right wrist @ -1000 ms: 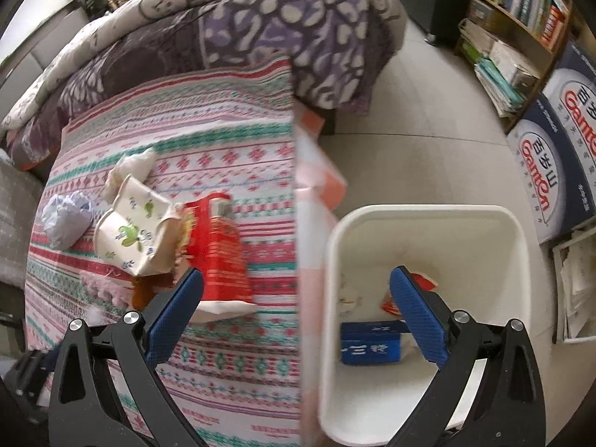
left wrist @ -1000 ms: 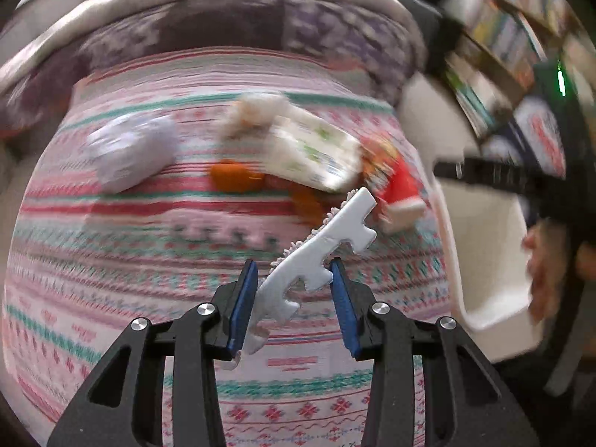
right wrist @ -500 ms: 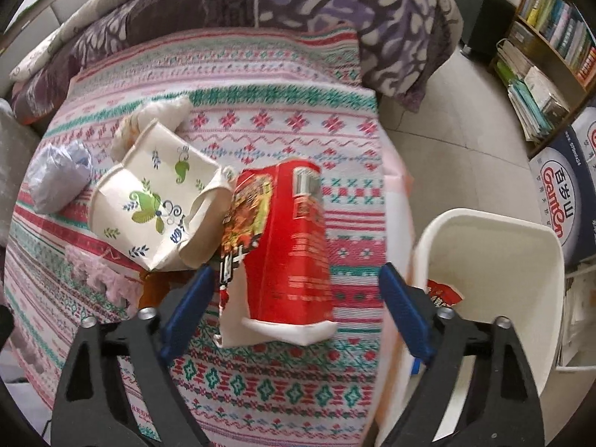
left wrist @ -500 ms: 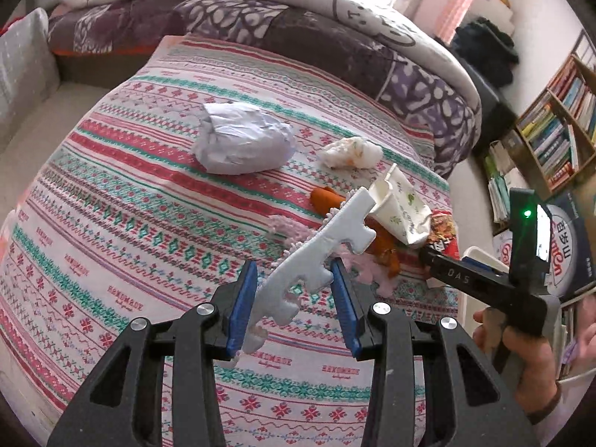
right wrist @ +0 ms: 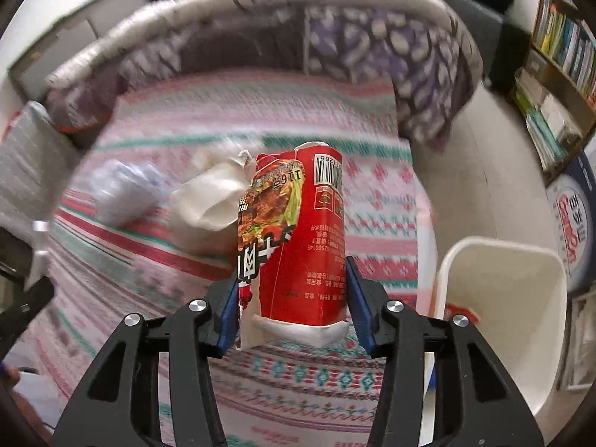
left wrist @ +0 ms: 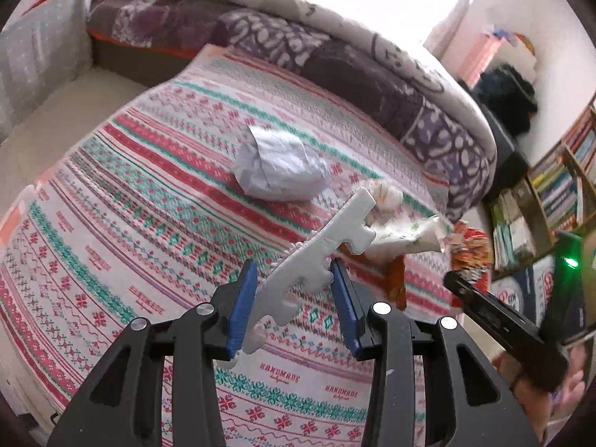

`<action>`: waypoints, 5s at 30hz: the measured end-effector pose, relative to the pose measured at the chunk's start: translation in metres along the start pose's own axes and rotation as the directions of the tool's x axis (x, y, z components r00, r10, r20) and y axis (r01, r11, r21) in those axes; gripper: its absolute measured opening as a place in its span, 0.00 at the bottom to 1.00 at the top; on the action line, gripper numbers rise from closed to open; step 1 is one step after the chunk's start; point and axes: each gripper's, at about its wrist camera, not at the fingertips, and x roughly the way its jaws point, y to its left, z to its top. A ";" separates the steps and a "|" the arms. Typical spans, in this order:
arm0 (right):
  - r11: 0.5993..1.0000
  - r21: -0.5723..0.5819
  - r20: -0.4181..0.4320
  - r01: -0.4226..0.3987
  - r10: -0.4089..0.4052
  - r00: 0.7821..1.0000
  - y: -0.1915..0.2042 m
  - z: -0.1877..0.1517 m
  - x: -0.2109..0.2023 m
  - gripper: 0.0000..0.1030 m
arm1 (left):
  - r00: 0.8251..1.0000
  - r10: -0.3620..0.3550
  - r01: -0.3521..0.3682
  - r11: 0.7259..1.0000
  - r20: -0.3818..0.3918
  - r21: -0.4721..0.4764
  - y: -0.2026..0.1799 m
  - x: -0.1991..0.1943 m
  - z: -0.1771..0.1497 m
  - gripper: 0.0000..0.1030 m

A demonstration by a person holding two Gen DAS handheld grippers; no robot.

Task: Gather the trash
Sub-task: 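Lift the comb piece with the left tool while the right carries the red cup toward the bin, then open both tools over the white bin to drop comb piece and red snack bag, then grasp the white paper cup with the left tool while the right grasps the orange peel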

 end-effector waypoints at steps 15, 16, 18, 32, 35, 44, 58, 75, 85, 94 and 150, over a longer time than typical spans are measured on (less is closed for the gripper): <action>0.998 -0.034 0.297 -0.053 0.061 0.953 0.013 0.000 -0.075 0.46 | 0.971 0.068 -0.061 0.997 0.230 -0.038 -0.023 -0.043 0.007 0.41; 0.998 -0.033 0.306 -0.051 0.059 0.950 0.013 -0.001 -0.077 0.46 | 0.969 0.070 -0.063 0.997 0.236 -0.036 -0.024 -0.044 0.007 0.41; 0.999 -0.032 0.324 -0.042 0.050 0.945 0.013 -0.003 -0.082 0.46 | 0.965 0.074 -0.069 0.997 0.250 -0.029 -0.030 -0.046 0.006 0.41; 1.000 -0.015 0.351 0.000 0.006 0.936 -0.008 -0.005 -0.091 0.47 | 0.948 0.091 -0.117 0.991 0.305 0.067 -0.077 -0.047 -0.006 0.42; 1.000 -0.010 0.346 0.004 -0.001 0.938 -0.014 -0.005 -0.092 0.47 | 0.950 0.079 -0.108 0.991 0.302 0.083 -0.086 -0.045 -0.008 0.42; 0.999 0.033 0.330 0.010 -0.021 0.944 -0.042 -0.005 -0.094 0.47 | 0.958 0.045 -0.085 0.988 0.284 0.130 -0.117 -0.038 -0.015 0.42; 0.991 0.125 0.279 0.046 -0.079 0.957 -0.098 -0.004 -0.094 0.47 | 0.970 -0.002 -0.055 0.972 0.242 0.228 -0.168 -0.021 -0.033 0.42; 0.952 0.286 0.145 0.108 -0.154 0.977 -0.179 -0.012 -0.087 0.48 | 0.986 -0.074 0.016 0.934 0.149 0.356 -0.232 0.004 -0.066 0.42; 0.897 0.426 0.143 0.120 -0.198 0.970 -0.222 -0.017 -0.099 0.75 | 0.991 -0.109 0.066 0.908 0.080 0.415 -0.263 0.017 -0.087 0.42; 0.820 0.560 0.128 0.115 -0.223 0.967 -0.266 -0.024 -0.104 0.88 | 0.991 -0.128 0.098 0.868 0.028 0.486 -0.288 0.023 -0.109 0.42; 0.996 -0.065 -0.033 0.064 -0.066 0.997 -0.055 -0.022 -0.014 0.93 | 0.995 0.058 -0.044 0.986 -0.079 0.161 -0.078 0.055 -0.011 0.30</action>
